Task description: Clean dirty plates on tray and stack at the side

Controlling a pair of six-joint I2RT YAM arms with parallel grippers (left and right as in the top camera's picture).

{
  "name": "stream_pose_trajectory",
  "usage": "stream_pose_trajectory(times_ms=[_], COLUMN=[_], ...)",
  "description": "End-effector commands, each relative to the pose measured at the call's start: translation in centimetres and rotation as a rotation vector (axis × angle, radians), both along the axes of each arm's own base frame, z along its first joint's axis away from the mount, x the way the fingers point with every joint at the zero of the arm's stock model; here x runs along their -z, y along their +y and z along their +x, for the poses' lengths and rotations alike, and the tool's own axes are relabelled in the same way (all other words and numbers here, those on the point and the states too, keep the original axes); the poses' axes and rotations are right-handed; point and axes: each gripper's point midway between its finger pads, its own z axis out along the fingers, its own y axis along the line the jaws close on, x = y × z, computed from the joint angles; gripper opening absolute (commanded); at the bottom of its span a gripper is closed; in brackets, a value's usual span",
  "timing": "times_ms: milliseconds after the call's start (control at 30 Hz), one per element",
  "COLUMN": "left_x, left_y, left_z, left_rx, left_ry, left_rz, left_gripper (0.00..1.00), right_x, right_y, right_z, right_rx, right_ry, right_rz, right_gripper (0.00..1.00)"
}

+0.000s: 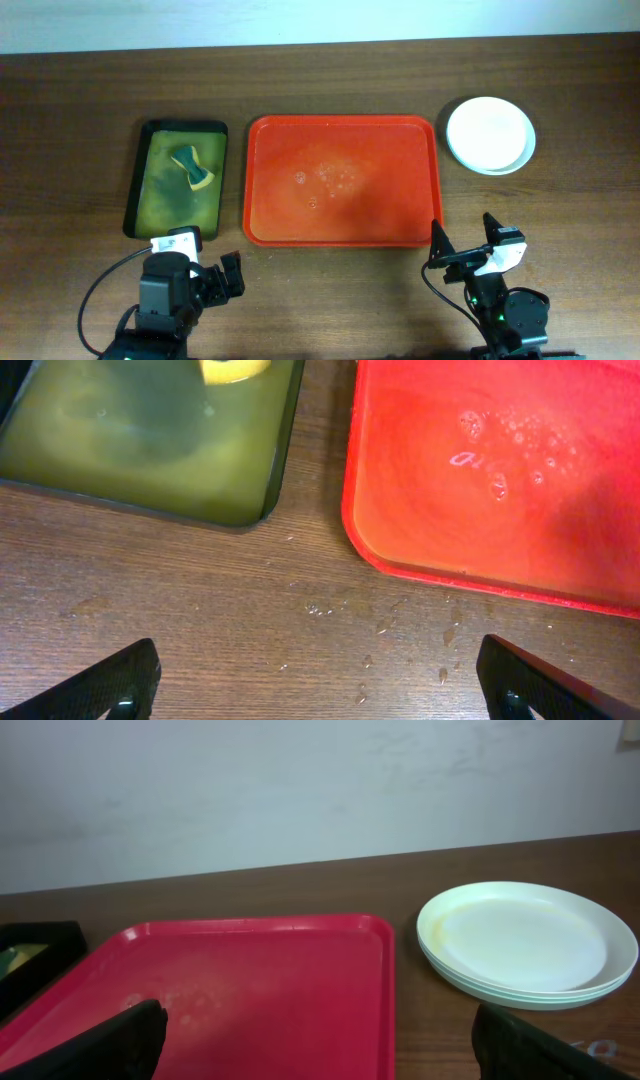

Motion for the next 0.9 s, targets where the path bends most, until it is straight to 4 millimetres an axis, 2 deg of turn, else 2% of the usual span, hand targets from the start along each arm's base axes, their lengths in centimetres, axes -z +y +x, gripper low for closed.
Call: stream_pose_trajectory(times_ms=[0,433,500,600,633,700,767,867], left_x=[0.0,0.1,0.4,0.3,0.0,-1.2,-1.3,-1.8], left_y=[-0.2,-0.2,1.5,0.7,0.3,-2.2,-2.7,-1.7], left_z=[0.0,-0.2,-0.3,-0.3,0.3,2.1,3.0,4.4], left_rx=[0.019,0.019,-0.043,-0.003,0.067,0.343,0.363,0.3], left_ry=[-0.004,0.003,0.013,-0.012,-0.086,-0.359,-0.497,-0.689], left_rz=[0.005,0.006,0.076,0.05,0.09,0.215,0.206,0.229], left_gripper=[0.99,0.99,0.99,0.99,0.99,0.99,0.99,0.99], right_x=[0.3,0.3,0.3,0.3,0.3,0.3,0.3,0.3], right_y=[-0.1,-0.1,-0.1,-0.1,-0.1,-0.1,-0.1,-0.1], right_z=[0.0,0.0,0.0,0.0,0.0,0.0,0.0,0.0], right_rx=[0.006,0.006,0.006,0.006,0.006,0.006,0.006,0.006], right_ry=[-0.002,-0.002,-0.002,-0.002,-0.002,-0.002,-0.002,-0.002], right_rz=[-0.017,-0.017,-0.017,-0.017,-0.017,-0.017,-0.017,-0.016], right_gripper=[0.98,0.98,0.98,0.98,0.98,0.98,0.99,0.98])
